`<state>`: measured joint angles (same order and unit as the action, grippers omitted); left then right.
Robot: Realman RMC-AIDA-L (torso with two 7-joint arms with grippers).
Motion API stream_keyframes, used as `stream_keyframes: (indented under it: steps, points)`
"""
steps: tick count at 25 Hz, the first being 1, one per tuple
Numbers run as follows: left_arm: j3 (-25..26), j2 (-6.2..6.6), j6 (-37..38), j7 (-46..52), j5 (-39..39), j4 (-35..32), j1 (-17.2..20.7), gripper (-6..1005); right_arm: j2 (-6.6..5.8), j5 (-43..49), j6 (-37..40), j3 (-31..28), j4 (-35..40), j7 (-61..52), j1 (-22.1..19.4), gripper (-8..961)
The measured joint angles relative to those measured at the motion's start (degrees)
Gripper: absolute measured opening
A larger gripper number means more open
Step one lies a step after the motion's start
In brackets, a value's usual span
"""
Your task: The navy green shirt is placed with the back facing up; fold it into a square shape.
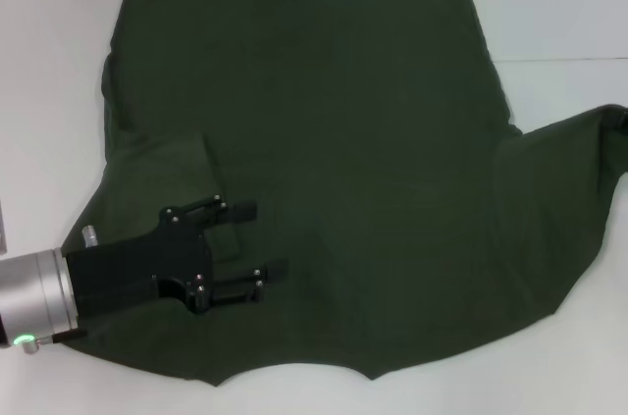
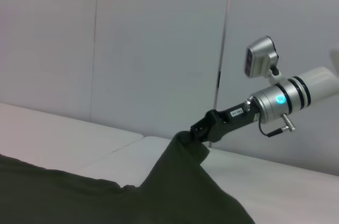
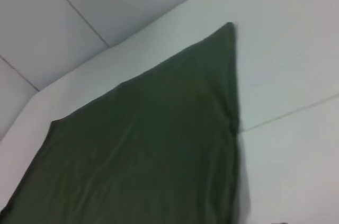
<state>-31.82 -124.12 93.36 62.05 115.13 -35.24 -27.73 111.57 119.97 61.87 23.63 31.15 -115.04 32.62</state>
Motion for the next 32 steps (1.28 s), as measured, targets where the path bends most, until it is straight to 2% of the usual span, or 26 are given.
stream_keyframes:
  steps: [6,11,13,19,24,28,32]
  points:
    - [0.0,0.02,-0.1,0.0,0.0,0.0,0.0,828,0.64,0.3,0.0,1.5,-0.6,0.0,1.5,27]
    - [0.2,0.02,-0.1,0.0,-0.7,0.0,0.0,828,1.67,0.1,0.6,3.8,-0.7,0.0,2.8,29]
    - [0.2,0.02,-0.1,0.0,-0.8,0.0,0.0,827,2.67,0.1,0.6,5.4,-0.7,0.0,3.8,29]
    - [0.2,0.09,-0.1,0.0,-1.4,-0.1,-0.2,827,7.07,0.1,-1.0,10.3,-0.7,0.0,8.4,31]
    - [0.9,0.16,-0.1,0.7,-1.5,-0.4,-0.2,826,8.01,-0.5,0.8,13.5,-0.7,0.0,10.3,32]
    - [1.6,0.20,-0.6,0.7,-1.5,-0.2,-0.2,826,7.92,-1.0,3.4,13.8,-0.6,0.0,10.2,204]
    - [1.6,0.20,-0.9,0.7,-1.5,-0.2,-0.2,827,7.03,-1.1,4.1,14.0,-0.2,-0.9,9.6,402]
